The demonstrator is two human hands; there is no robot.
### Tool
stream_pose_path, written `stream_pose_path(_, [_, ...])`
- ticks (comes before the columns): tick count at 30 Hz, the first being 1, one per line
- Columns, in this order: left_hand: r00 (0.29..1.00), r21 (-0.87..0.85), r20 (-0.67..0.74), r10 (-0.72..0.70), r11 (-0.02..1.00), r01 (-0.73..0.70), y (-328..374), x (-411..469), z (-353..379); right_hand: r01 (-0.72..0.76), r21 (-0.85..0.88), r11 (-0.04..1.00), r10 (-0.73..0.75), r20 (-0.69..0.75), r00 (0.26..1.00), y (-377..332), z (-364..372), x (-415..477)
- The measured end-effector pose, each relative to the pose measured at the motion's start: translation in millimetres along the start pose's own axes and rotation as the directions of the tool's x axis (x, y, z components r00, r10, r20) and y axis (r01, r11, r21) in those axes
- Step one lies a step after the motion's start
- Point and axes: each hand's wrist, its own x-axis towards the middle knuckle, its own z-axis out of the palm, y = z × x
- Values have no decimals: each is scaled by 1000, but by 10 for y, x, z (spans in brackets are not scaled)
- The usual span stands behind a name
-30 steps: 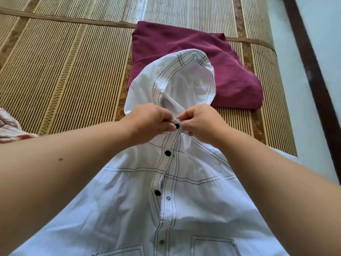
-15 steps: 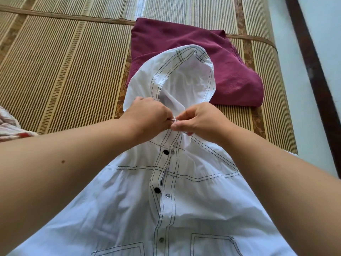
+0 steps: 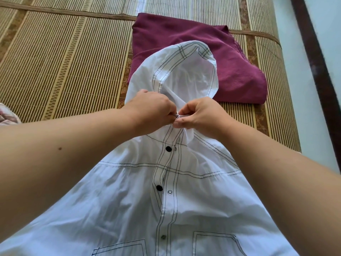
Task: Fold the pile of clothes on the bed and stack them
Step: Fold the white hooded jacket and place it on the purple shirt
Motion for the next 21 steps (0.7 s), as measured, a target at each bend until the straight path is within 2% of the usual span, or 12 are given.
stream_pose_path(5, [998,-108,32,45,993,-42,-7,-24,3,10,11,1000,-10,22,1000,6,-17,-4])
stream_pose_path(14, [999,-96,36,-4,995,7,24,-49,21,53,-73,996,-59,-70,996,5,56,-23])
stream_pose_path(16, [998,-102,1,-60,993,60,14,-74,64,33,-111,993,-37,-36,999,13,44,-20])
stream_pose_path(18, [978,-173,-122,-169,974,147,50,-168,163,6,-207,978,-16,-49,999,52,15,-54])
stream_pose_path(20, [930,-283,-215,-297,931,231,158,-340,323,7,-302,953,-70,-200,977,104,41,-171])
stream_pose_path(21, [916,-307,-204,-345,911,274,236,-435,425,9,-324,946,-112,-300,947,137,96,-263])
